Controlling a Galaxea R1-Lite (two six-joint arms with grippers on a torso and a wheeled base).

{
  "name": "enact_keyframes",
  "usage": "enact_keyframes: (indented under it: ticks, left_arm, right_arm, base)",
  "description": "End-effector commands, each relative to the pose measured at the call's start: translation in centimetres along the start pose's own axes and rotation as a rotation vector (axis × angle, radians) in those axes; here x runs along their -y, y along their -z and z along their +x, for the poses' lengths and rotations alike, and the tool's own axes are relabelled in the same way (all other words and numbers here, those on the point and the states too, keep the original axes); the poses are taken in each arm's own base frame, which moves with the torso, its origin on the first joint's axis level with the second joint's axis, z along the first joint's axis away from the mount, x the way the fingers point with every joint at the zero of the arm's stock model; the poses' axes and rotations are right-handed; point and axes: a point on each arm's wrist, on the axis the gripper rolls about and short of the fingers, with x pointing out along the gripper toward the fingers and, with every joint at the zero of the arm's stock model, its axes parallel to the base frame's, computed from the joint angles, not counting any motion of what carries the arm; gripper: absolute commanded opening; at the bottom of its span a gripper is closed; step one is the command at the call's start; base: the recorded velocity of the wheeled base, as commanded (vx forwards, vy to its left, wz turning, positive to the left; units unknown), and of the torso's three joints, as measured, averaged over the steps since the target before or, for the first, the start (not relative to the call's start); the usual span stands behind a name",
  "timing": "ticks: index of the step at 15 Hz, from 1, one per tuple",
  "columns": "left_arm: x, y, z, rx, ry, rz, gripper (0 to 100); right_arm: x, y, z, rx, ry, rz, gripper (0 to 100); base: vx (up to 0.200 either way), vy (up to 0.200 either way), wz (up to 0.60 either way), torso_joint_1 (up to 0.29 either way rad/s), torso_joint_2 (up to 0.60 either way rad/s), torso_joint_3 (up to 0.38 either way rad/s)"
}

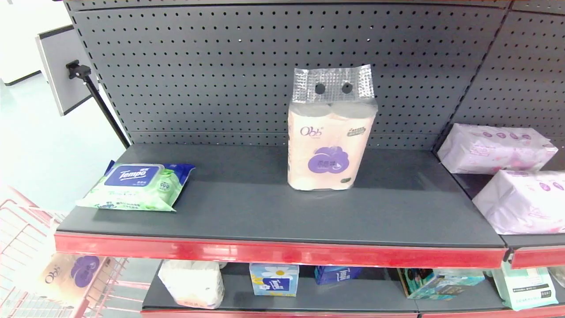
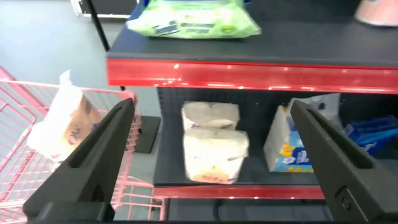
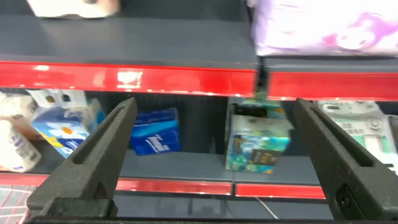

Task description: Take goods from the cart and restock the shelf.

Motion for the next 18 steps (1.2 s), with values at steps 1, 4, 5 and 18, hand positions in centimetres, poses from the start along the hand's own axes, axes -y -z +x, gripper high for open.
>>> enact_keyframes:
  ticks: [1,4,5,18]
  left_arm:
    - [0.0,0.0,0.01,0.0,0.0,0.001,100]
    - [0.0,0.0,0.01,0.0,0.0,0.001,100]
    - [0.0,0.0,0.01,0.0,0.0,0.001,100]
    - [0.0,0.0,0.01,0.0,0.0,-0.001,100]
  right_arm:
    - [0.0,0.01,0.0,-0.001,-0.001,0.001,100]
    - [0.0,0.01,0.0,-0.001,-0.001,0.001,100]
    - [0.0,0.01,0.0,-0.001,-0.001,0.001,100]
    - [0.0,0.01,0.0,-0.001,-0.001,0.001,100]
  base:
    - [0.0,0.2,0.0,0.007,0.0,0.002]
    - [0.0,0.2,0.0,0.005,0.0,0.002]
    - [0.0,0.2,0.0,0.002,0.0,-0.002]
    - [0.0,0.2,0.0,0.002,0.0,0.001]
